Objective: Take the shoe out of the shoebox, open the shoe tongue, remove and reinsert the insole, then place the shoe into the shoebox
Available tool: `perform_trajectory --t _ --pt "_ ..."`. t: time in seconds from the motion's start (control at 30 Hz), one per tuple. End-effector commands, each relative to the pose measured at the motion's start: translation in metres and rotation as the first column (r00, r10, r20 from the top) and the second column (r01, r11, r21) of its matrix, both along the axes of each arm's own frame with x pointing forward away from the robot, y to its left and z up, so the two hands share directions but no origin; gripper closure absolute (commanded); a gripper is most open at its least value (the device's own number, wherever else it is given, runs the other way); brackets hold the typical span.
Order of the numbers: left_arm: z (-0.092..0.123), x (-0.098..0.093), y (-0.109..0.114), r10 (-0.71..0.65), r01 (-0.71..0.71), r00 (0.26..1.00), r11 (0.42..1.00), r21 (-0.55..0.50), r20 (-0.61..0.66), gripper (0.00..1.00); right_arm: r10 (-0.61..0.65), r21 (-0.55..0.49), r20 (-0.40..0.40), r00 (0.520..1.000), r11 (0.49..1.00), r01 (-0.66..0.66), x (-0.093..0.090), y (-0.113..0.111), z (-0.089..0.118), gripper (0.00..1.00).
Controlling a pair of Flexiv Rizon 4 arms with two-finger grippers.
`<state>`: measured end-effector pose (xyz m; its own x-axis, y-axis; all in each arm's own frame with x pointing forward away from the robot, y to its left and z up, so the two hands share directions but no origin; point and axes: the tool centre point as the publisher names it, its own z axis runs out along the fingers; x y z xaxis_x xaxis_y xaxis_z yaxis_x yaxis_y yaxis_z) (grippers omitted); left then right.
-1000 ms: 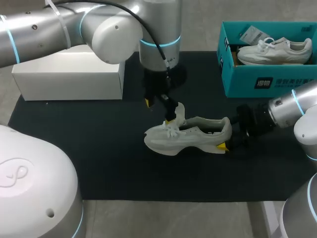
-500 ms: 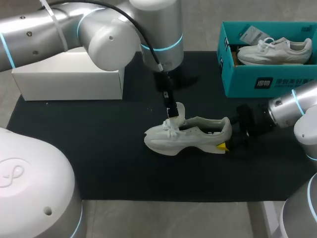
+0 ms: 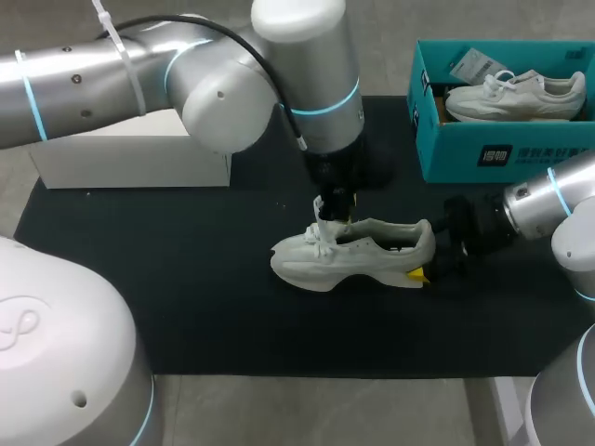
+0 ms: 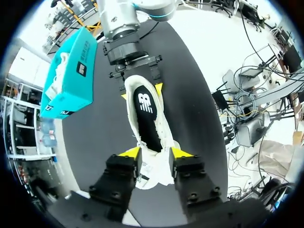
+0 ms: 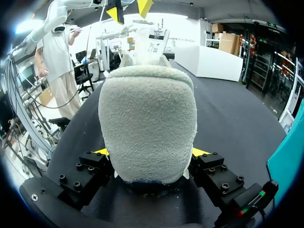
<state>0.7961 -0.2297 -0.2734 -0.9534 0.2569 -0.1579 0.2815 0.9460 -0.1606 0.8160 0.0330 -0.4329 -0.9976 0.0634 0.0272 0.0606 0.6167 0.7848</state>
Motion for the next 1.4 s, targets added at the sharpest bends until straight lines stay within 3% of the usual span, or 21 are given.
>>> perform_trajectory --t 0.03,0.6,0.73,1.07,1.4 --pt "-0.006 0.003 -0.020 0.000 0.001 1.000 0.998 0.057 -0.015 1.00 -0.001 -0.002 0.001 1.000 1.000 0.001 0.001 0.000 -0.006 1.00" --pt "-0.006 0.003 -0.020 0.000 0.001 1.000 0.998 0.057 -0.015 1.00 -0.001 -0.002 0.001 1.000 1.000 0.001 0.001 0.000 -0.006 1.00" --pt "-0.020 0.008 -0.038 0.027 -0.028 0.995 1.000 -0.009 -0.092 1.00 -0.001 -0.002 0.001 1.000 1.000 0.001 0.001 0.000 -0.006 1.00" --pt "-0.054 0.015 -0.078 0.036 -0.040 0.994 0.999 -0.037 -0.103 1.00 -0.001 -0.002 0.001 1.000 1.000 0.001 0.001 0.000 -0.006 1.00" --pt "-0.091 0.014 -0.085 0.032 -0.036 0.993 0.999 -0.032 -0.116 1.00 -0.001 -0.002 0.001 1.000 1.000 0.001 0.001 0.000 -0.006 1.00"
